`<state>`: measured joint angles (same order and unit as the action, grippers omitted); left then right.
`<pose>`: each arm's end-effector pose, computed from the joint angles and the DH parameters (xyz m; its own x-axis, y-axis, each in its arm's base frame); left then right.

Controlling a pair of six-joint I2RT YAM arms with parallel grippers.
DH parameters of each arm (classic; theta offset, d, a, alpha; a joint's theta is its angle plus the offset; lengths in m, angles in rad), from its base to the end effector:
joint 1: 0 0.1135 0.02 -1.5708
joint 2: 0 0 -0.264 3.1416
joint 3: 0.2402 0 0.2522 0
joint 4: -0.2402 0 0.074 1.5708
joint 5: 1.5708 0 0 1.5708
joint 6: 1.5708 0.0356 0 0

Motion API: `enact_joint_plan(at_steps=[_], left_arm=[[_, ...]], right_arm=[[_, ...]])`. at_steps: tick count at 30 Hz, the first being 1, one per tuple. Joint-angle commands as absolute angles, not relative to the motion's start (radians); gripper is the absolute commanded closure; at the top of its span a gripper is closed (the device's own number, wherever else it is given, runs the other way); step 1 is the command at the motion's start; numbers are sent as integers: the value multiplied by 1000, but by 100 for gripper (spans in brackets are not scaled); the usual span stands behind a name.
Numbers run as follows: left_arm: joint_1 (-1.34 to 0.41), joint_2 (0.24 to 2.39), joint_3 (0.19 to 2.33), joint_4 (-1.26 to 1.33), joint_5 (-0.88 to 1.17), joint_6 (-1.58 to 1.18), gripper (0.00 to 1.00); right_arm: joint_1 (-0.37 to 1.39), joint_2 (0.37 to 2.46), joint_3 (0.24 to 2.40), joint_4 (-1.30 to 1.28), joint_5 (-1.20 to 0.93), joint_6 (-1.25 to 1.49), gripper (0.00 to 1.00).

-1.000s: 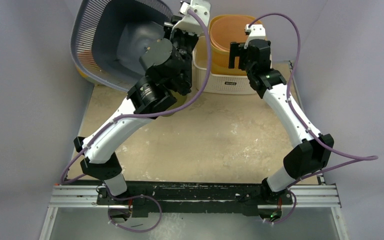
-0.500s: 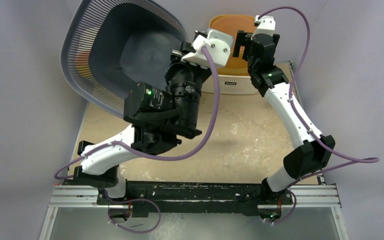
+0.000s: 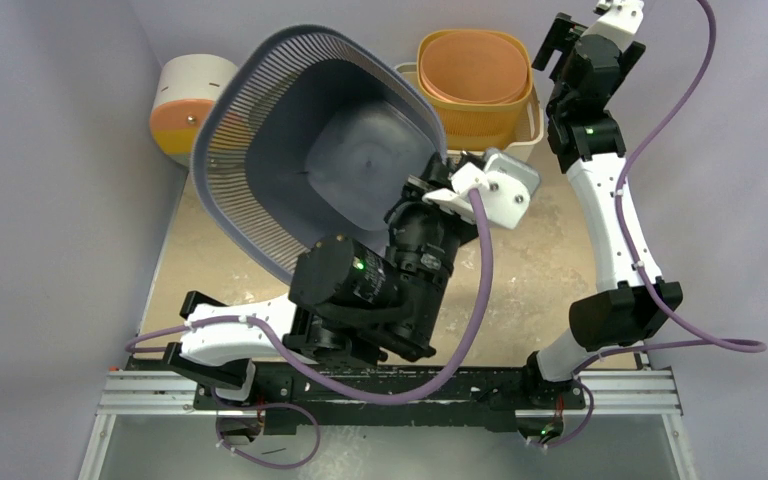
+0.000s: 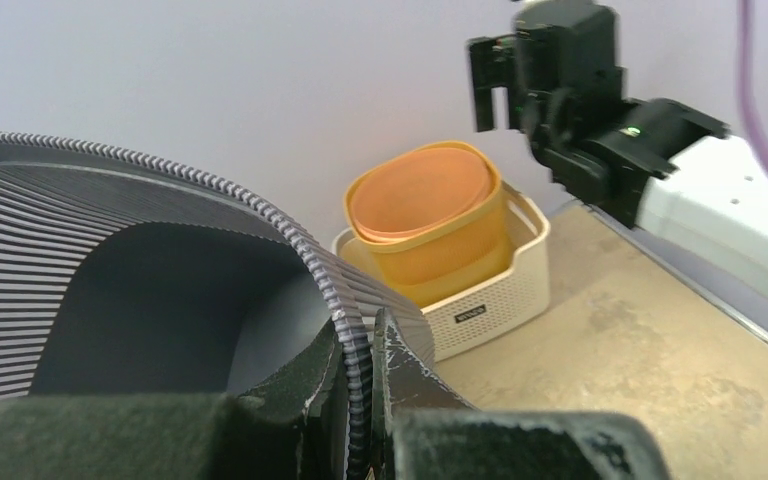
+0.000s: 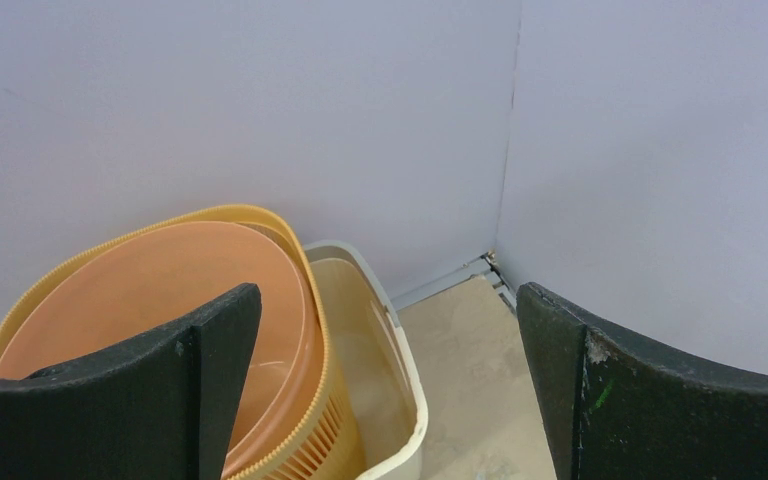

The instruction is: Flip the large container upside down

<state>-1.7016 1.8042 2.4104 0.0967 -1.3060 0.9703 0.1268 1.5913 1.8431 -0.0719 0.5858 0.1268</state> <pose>-0.0066 -0.3136 0.6131 0.2457 0.2121 -0.9459 0.2705 0.9220 0.2770 0.3494 0.0247 0.5151 0.2310 0.1357 -0.9635 0.4083 0.8853 0.2226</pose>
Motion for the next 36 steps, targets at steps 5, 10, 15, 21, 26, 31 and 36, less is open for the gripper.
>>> enact_joint_plan(at_steps=[5,10,15,21,26,31,36], left_arm=[[-1713,1725,2295,-123,-1036,595,100],[-1685,1744,2286,-294,-986,416,100],[-1484,1620,2086,-344,-752,67,100],[-1349,1580,1972,-388,-591,-57,100],[-1267,1573,1861,-395,-433,-140,100],[-1179,1599,1814,-404,-256,-195,100],[-1127,1695,1867,-474,-133,-201,100]], right_arm=[[122,1640,1929,-5,590,93,0],[116,1654,1948,0,580,92,0],[110,1652,1940,7,567,89,0],[107,1642,1905,-5,529,107,0],[104,1618,1855,-2,517,120,0],[100,1600,1792,-7,512,125,0],[95,1581,1724,-16,506,130,0]])
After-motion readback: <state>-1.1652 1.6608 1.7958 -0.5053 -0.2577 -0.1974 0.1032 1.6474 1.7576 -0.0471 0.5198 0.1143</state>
